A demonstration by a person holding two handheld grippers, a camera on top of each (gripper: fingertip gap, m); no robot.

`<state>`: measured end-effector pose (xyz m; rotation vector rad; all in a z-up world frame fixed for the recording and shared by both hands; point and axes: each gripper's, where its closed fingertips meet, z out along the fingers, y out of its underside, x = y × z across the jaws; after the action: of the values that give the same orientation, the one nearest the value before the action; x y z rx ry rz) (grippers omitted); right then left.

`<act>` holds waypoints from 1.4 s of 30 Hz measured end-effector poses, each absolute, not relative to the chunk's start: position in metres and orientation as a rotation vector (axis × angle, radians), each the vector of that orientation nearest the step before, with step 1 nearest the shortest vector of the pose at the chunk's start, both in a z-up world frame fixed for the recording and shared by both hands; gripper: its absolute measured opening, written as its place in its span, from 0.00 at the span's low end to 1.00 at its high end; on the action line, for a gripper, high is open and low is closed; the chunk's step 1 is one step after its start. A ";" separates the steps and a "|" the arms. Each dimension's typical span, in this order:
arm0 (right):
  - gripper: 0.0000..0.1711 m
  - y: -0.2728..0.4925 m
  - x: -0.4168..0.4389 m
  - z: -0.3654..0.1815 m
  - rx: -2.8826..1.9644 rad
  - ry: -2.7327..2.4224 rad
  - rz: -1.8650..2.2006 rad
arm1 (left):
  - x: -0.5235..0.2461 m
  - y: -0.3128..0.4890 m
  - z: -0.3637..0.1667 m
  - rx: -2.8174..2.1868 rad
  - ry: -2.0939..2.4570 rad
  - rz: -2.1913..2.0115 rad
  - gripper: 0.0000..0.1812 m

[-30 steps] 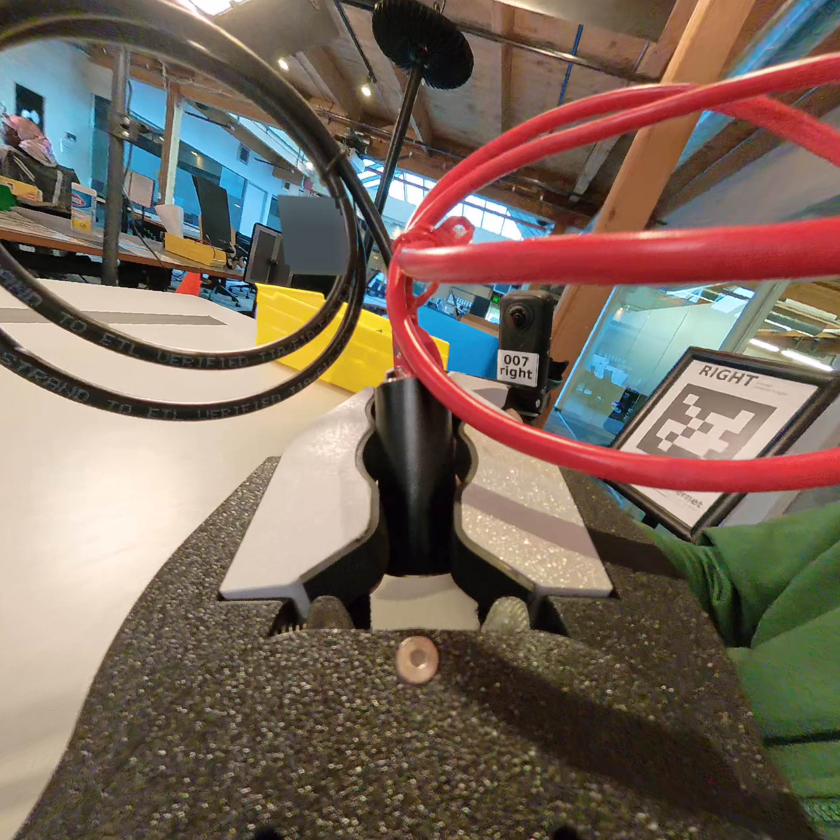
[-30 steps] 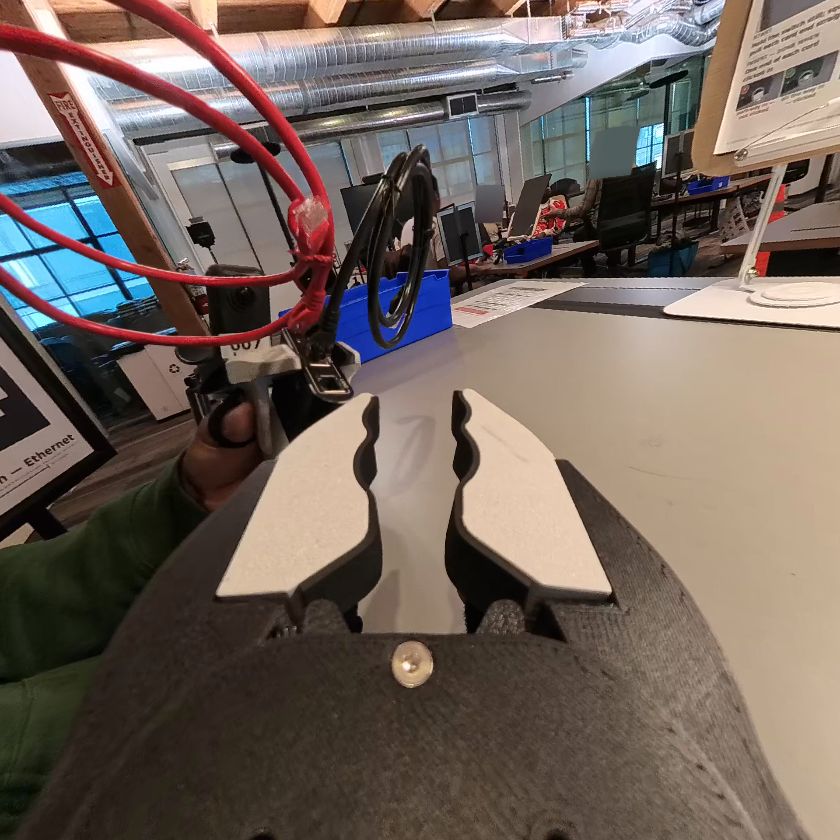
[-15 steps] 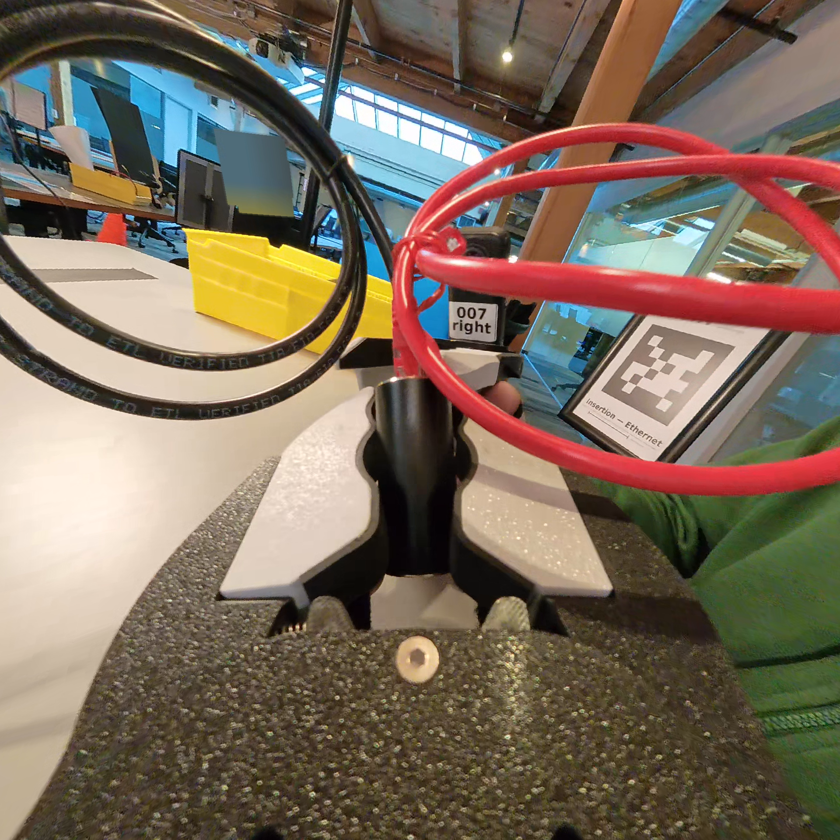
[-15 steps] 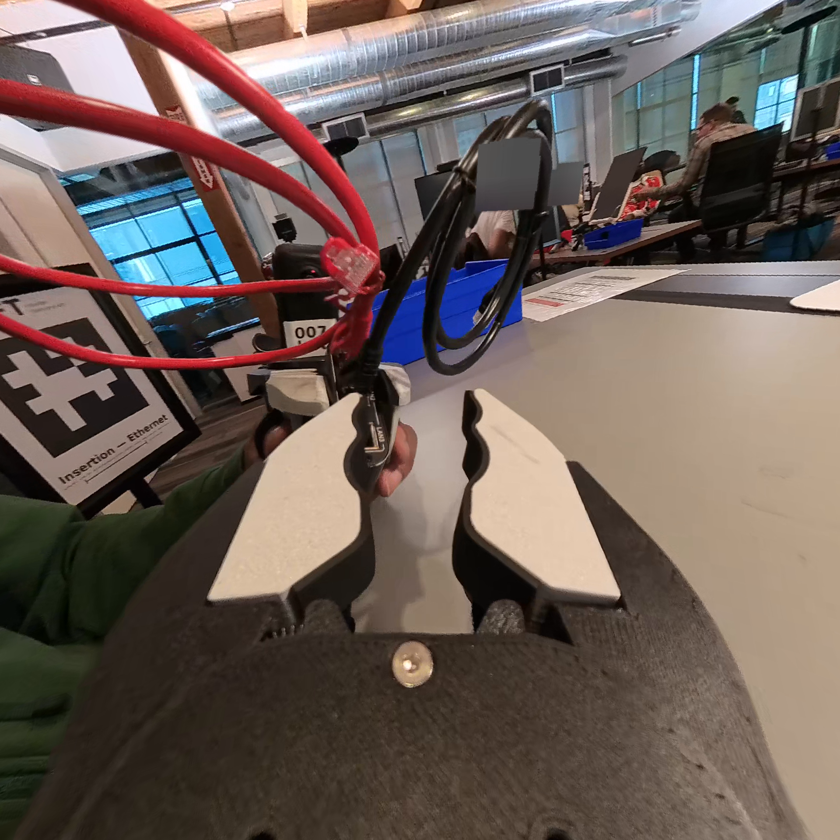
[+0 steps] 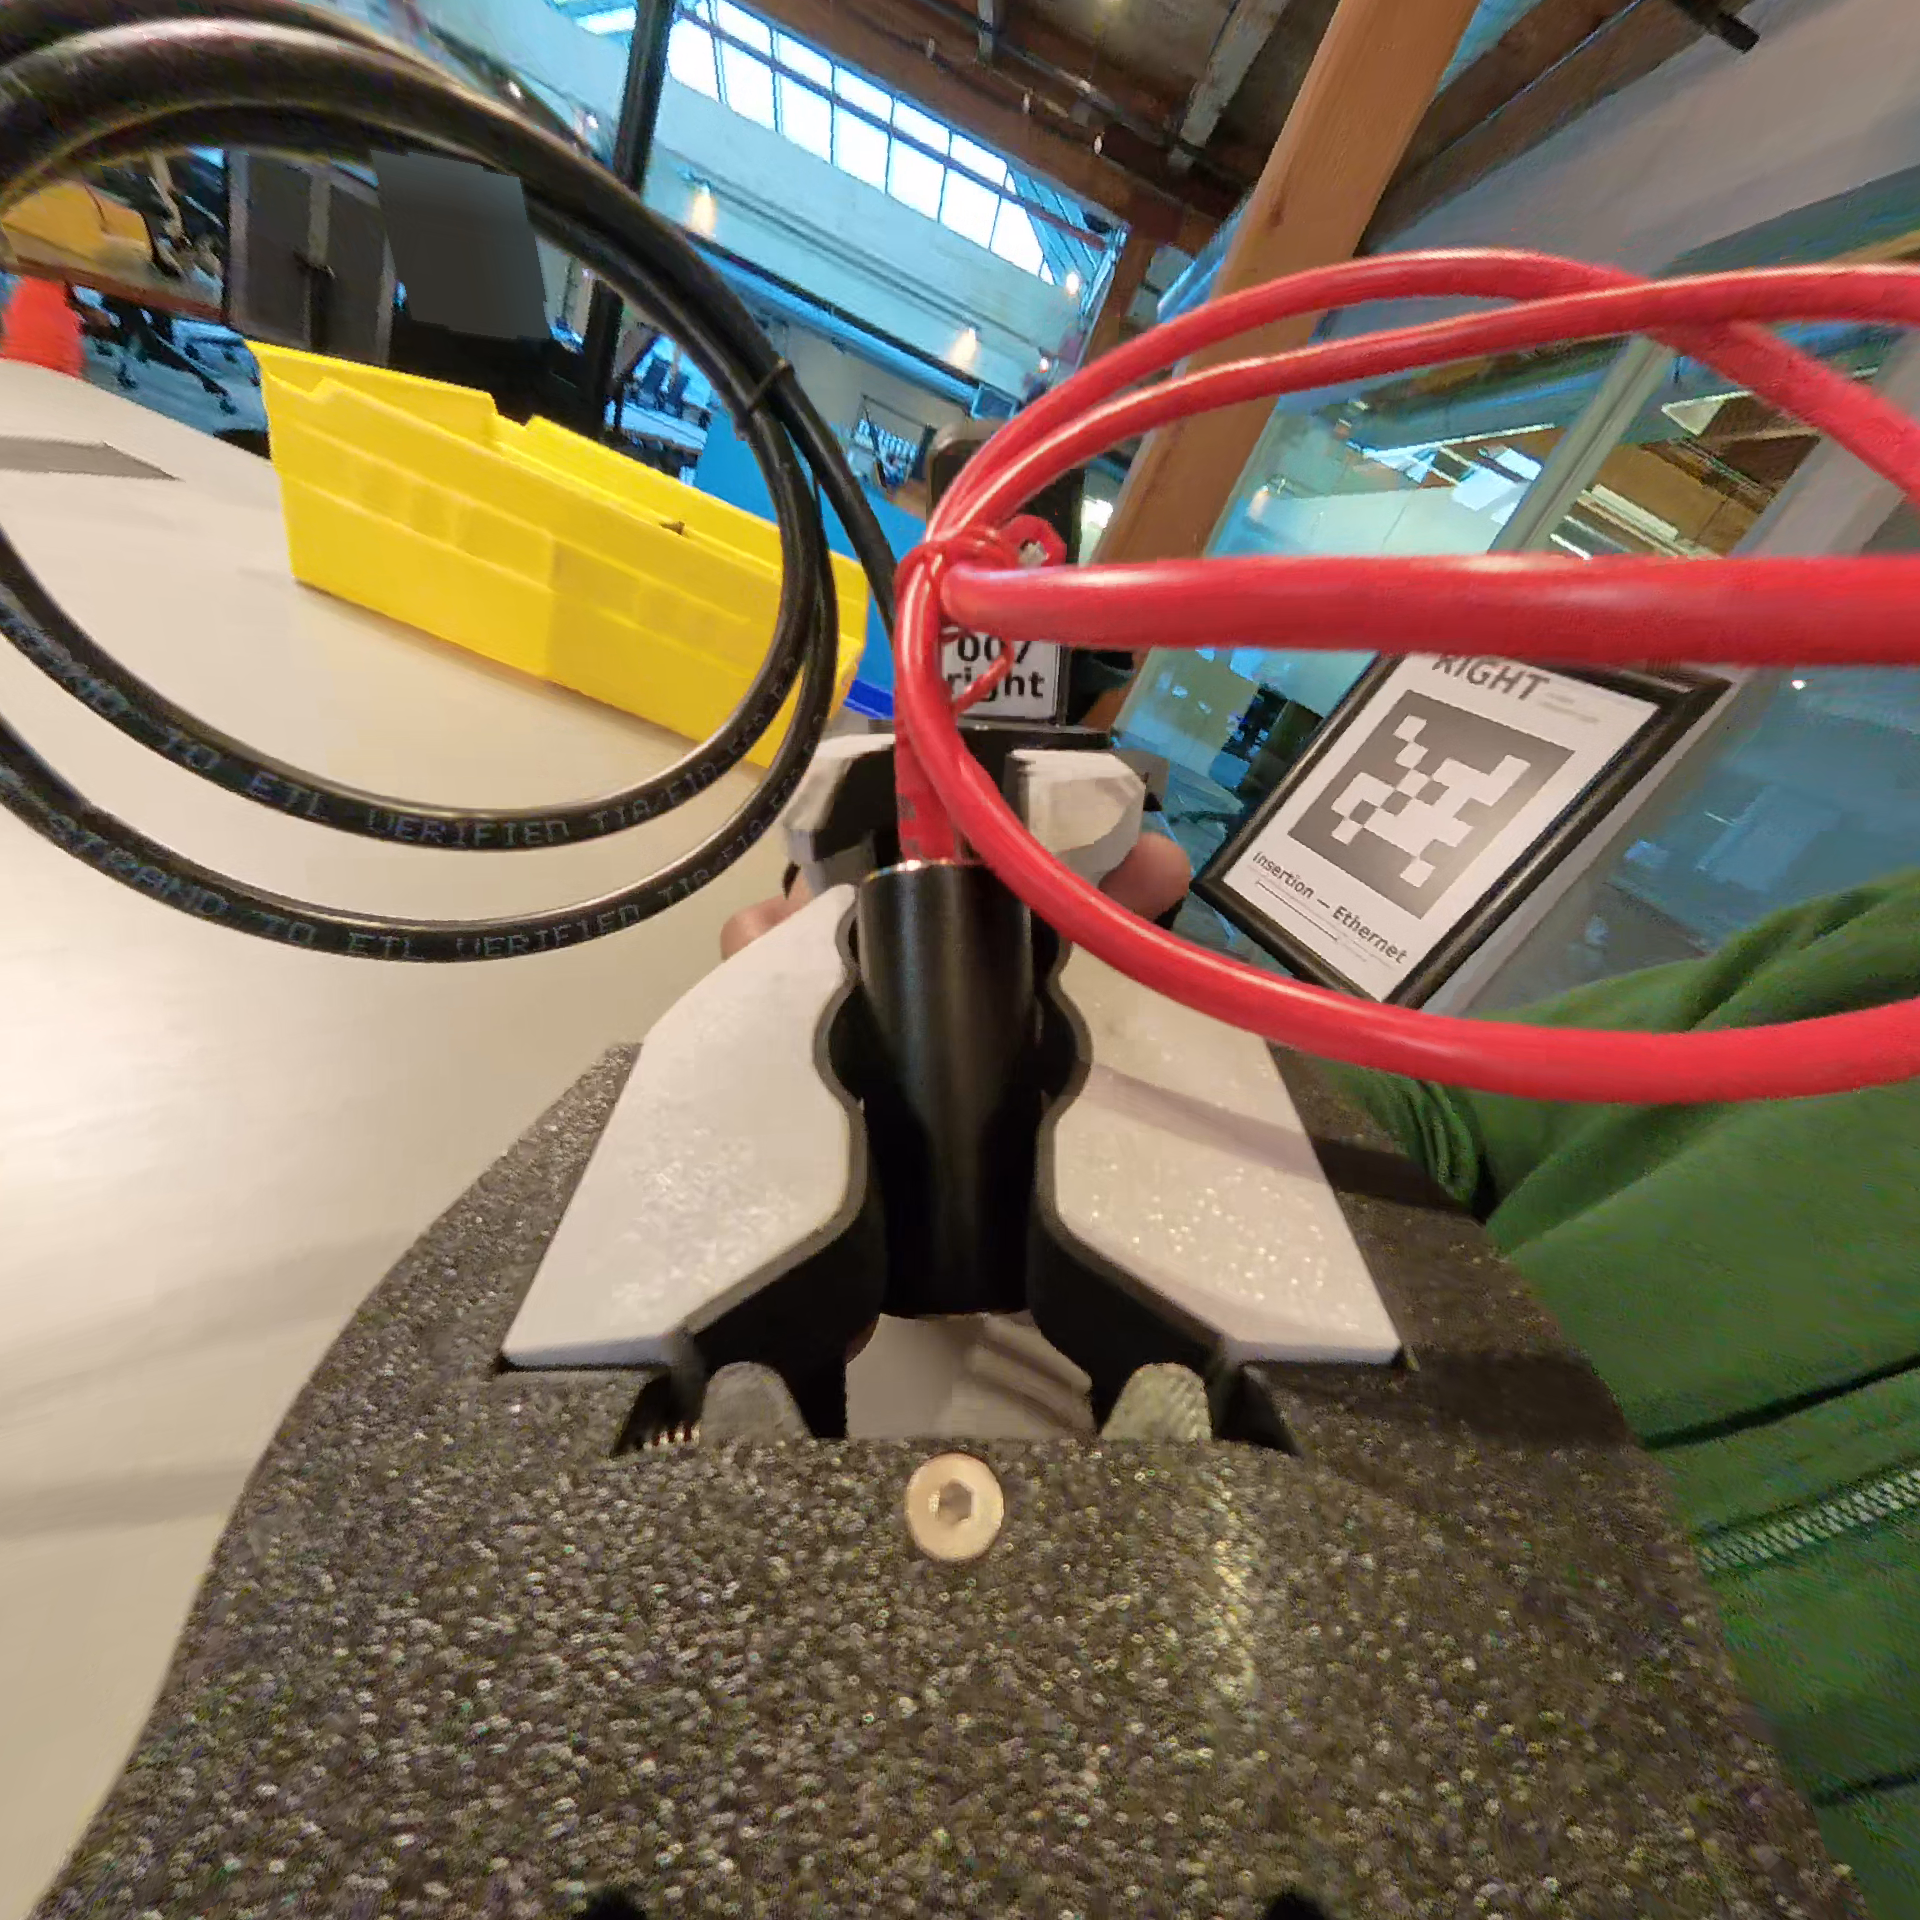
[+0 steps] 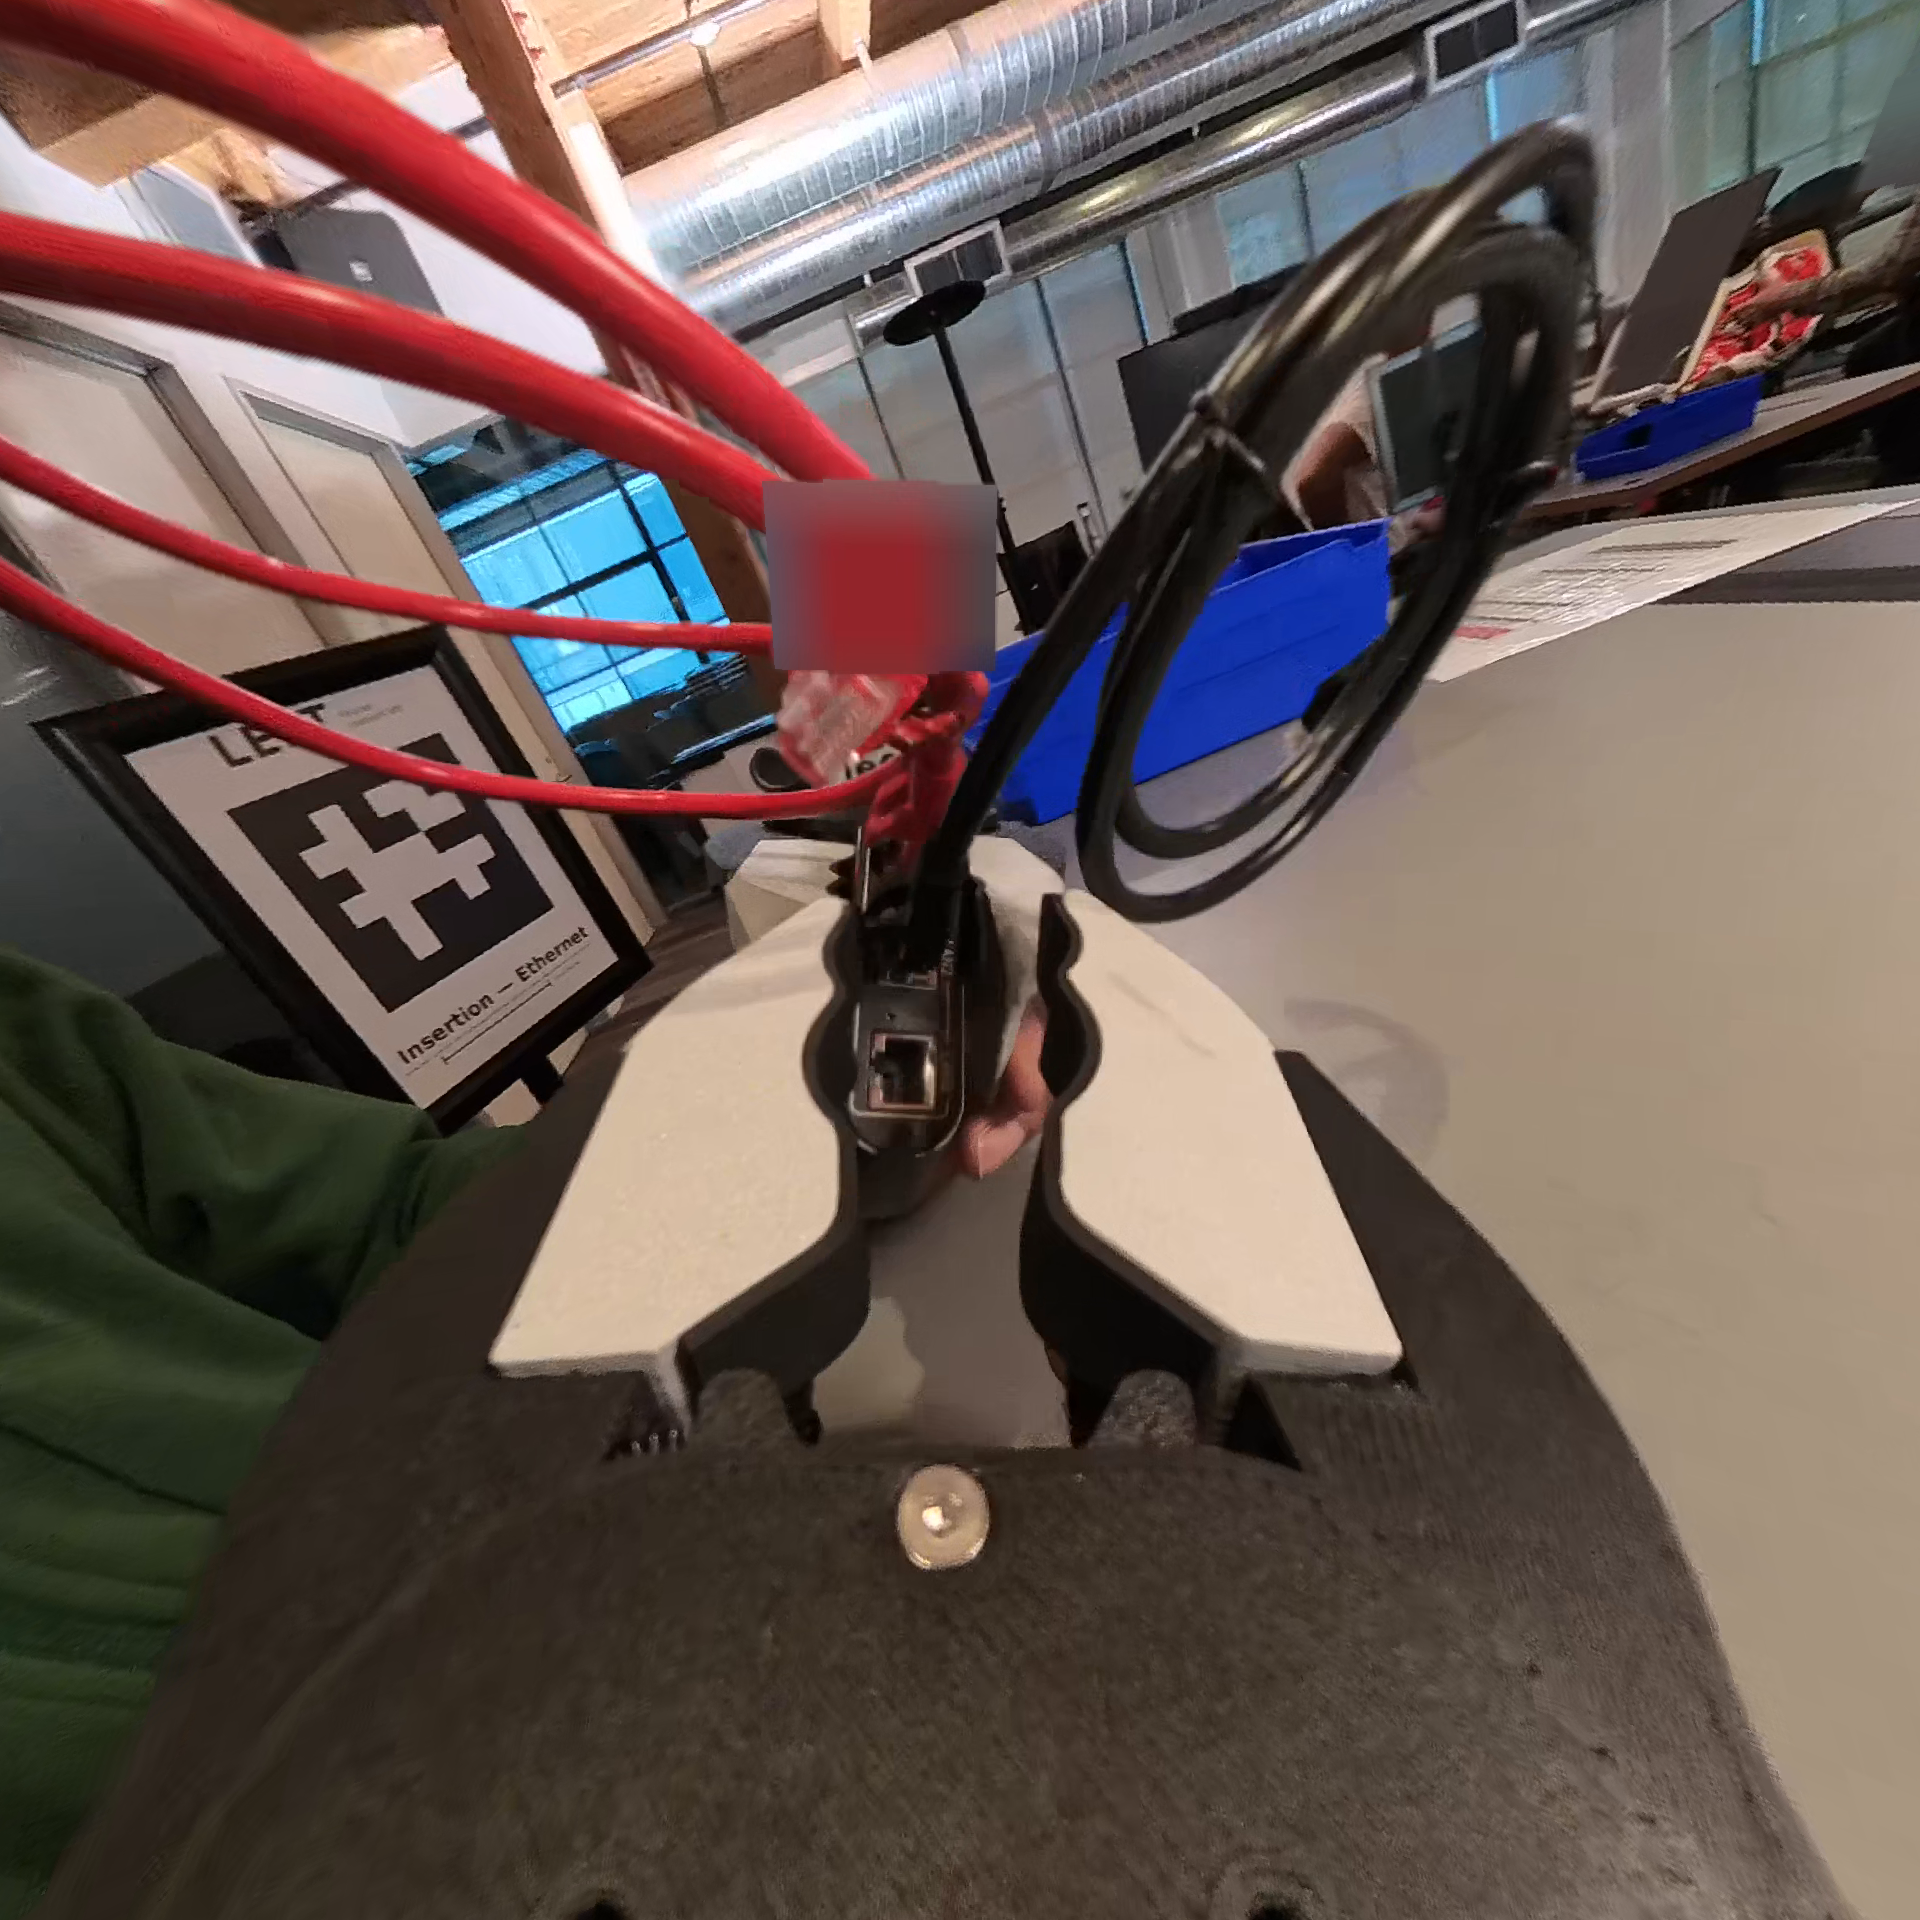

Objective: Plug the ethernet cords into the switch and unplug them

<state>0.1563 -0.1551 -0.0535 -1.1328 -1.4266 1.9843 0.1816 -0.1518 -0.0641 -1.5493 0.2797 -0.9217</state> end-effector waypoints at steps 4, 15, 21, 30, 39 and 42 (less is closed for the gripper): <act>0.09 -0.159 0.161 -0.052 -1.112 -1.435 2.047 | 0.183 -0.149 -0.067 -1.577 0.280 -0.907 0.16; 0.08 -0.146 0.166 -0.039 -1.080 -1.283 2.112 | 0.180 -0.150 -0.064 -1.551 0.259 -0.908 0.20; 0.08 -0.141 0.167 -0.028 -1.073 -1.150 2.225 | 0.192 -0.150 -0.060 -1.507 0.233 -1.005 0.24; 0.08 -0.139 0.164 -0.017 -1.061 -0.960 2.294 | 0.195 -0.144 -0.060 -1.498 0.179 -0.996 0.26; 0.08 -0.146 0.160 -0.012 -1.040 -0.866 2.264 | 0.187 -0.147 -0.042 -1.299 0.089 -1.037 0.15; 0.08 -0.149 0.158 -0.016 -1.051 -0.919 2.187 | 0.175 -0.152 -0.036 -1.223 0.060 -1.014 0.15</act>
<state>0.1580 -0.1488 -0.0160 -1.0508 -0.9189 2.1872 0.1749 -0.1524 -0.0356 -1.2229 0.0604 -1.0136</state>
